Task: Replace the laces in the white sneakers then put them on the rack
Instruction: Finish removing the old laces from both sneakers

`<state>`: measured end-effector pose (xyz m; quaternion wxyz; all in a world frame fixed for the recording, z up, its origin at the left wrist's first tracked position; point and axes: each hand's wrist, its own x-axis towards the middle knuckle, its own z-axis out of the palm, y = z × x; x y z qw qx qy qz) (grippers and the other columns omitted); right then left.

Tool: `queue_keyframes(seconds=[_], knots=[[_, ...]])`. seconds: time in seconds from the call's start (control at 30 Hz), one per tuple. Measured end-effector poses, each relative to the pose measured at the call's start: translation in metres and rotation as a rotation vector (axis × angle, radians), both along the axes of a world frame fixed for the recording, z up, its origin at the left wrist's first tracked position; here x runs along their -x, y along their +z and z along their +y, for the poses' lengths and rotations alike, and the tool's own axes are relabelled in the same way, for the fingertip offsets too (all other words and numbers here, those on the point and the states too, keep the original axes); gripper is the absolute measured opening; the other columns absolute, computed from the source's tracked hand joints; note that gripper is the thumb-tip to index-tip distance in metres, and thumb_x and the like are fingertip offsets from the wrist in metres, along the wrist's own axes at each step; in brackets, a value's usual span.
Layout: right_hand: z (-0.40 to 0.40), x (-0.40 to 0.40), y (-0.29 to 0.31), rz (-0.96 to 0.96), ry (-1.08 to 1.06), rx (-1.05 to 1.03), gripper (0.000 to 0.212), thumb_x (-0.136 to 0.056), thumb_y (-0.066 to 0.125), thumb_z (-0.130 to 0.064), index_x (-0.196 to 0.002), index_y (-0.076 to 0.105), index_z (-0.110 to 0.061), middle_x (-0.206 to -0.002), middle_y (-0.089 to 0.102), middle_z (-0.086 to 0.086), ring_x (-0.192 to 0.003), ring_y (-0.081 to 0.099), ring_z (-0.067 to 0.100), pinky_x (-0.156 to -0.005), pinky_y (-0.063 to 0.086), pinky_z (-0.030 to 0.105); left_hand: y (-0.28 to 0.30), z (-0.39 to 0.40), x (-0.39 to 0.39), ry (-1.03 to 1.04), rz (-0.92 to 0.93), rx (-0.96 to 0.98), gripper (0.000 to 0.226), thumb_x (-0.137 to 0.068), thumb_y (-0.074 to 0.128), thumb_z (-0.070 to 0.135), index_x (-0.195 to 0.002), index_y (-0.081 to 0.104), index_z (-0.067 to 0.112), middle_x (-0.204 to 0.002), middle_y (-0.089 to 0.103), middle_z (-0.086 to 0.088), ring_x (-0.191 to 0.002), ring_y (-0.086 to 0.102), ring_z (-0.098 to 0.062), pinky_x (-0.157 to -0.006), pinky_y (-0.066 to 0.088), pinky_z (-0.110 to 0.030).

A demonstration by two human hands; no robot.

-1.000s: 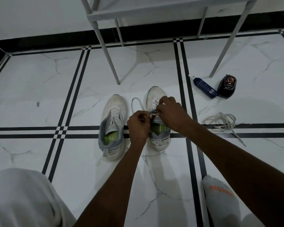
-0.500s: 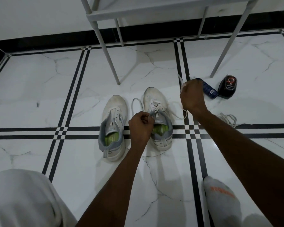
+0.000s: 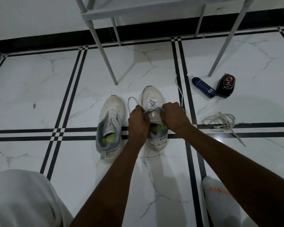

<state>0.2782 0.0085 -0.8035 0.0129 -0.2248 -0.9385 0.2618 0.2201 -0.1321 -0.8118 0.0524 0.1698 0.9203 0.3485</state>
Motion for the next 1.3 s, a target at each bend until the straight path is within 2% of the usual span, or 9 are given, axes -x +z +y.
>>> queue_keyframes(seconds=[0.13,0.27,0.47,0.63,0.73,0.9,1.1,1.2,1.3], knots=[[0.014,-0.008,0.003,0.061,-0.112,0.258,0.040,-0.095,0.062,-0.019,-0.056,0.054,-0.011,-0.058,0.059,0.014,-0.061,0.059,0.030,-0.054,0.036,0.031,-0.003,-0.009,0.011,0.099,-0.118,-0.081,0.016,-0.093,0.059,0.007,-0.106,0.066,0.002,-0.097,0.070,-0.016,-0.088,0.064,-0.028,-0.075,0.048,-0.032],[0.014,-0.012,0.001,0.054,-0.312,0.645,0.021,-0.091,0.071,-0.020,-0.081,0.076,-0.002,-0.081,0.073,0.022,-0.081,0.072,0.038,-0.072,0.061,0.050,-0.004,-0.013,0.015,0.247,-0.335,-0.248,0.017,-0.091,0.063,0.004,-0.108,0.062,0.008,-0.103,0.071,-0.013,-0.094,0.068,-0.027,-0.085,0.055,-0.034],[0.018,-0.007,0.015,0.022,-0.064,0.437,0.023,-0.091,0.070,-0.024,-0.082,0.078,-0.004,-0.074,0.073,0.012,-0.073,0.071,0.028,-0.074,0.060,0.046,0.010,0.002,0.003,-0.121,0.253,0.101,0.048,-0.076,0.075,0.007,-0.117,0.053,0.016,-0.123,0.051,-0.008,-0.112,0.047,-0.028,-0.087,0.044,-0.039],[0.019,-0.009,0.022,-0.028,-0.074,0.417,0.026,-0.092,0.069,-0.029,-0.086,0.079,-0.005,-0.077,0.074,0.010,-0.070,0.073,0.024,-0.065,0.057,0.024,0.008,0.023,0.012,-0.386,0.524,0.324,0.012,-0.083,0.073,0.024,-0.091,0.074,0.015,-0.112,0.062,-0.004,-0.107,0.052,-0.032,-0.083,0.043,-0.046],[0.024,-0.011,0.021,-0.051,-0.191,0.622,0.024,-0.090,0.073,-0.024,-0.087,0.078,0.000,-0.081,0.076,0.015,-0.069,0.074,0.025,-0.065,0.063,0.031,0.006,0.020,0.014,-0.389,0.497,0.228,0.007,-0.085,0.070,0.019,-0.083,0.074,0.014,-0.099,0.068,-0.005,-0.098,0.058,-0.032,-0.078,0.045,-0.045],[0.022,-0.015,0.022,-0.025,-0.326,0.791,0.021,-0.086,0.073,-0.014,-0.084,0.075,0.007,-0.084,0.074,0.021,-0.063,0.073,0.022,-0.055,0.061,0.029,0.014,0.004,0.023,0.355,0.044,-0.268,0.004,-0.094,0.056,0.013,-0.097,0.059,0.011,-0.096,0.067,-0.009,-0.091,0.064,-0.026,-0.075,0.047,-0.034],[0.022,-0.008,0.024,-0.042,-0.243,0.687,0.028,-0.088,0.073,-0.022,-0.081,0.074,0.005,-0.079,0.074,0.018,-0.068,0.075,0.024,-0.062,0.063,0.035,0.022,0.012,0.013,-0.363,0.265,0.152,0.021,-0.086,0.068,0.024,-0.106,0.072,0.023,-0.107,0.071,0.005,-0.111,0.056,-0.021,-0.101,0.033,-0.042],[0.022,-0.006,0.025,-0.067,-0.219,0.661,0.029,-0.089,0.071,-0.025,-0.080,0.074,0.003,-0.077,0.075,0.016,-0.069,0.075,0.025,-0.068,0.064,0.039,0.019,0.020,0.009,-0.412,0.388,0.378,0.015,-0.088,0.061,0.025,-0.090,0.077,0.027,-0.099,0.072,0.007,-0.109,0.054,-0.023,-0.103,0.028,-0.050],[0.022,-0.008,0.024,-0.068,-0.251,0.698,0.026,-0.088,0.072,-0.022,-0.084,0.075,0.004,-0.080,0.074,0.016,-0.072,0.075,0.025,-0.066,0.064,0.040,0.021,0.011,0.016,-0.059,0.410,0.104,0.013,-0.087,0.061,0.022,-0.084,0.073,0.023,-0.094,0.070,0.006,-0.100,0.058,-0.024,-0.095,0.041,-0.046]])
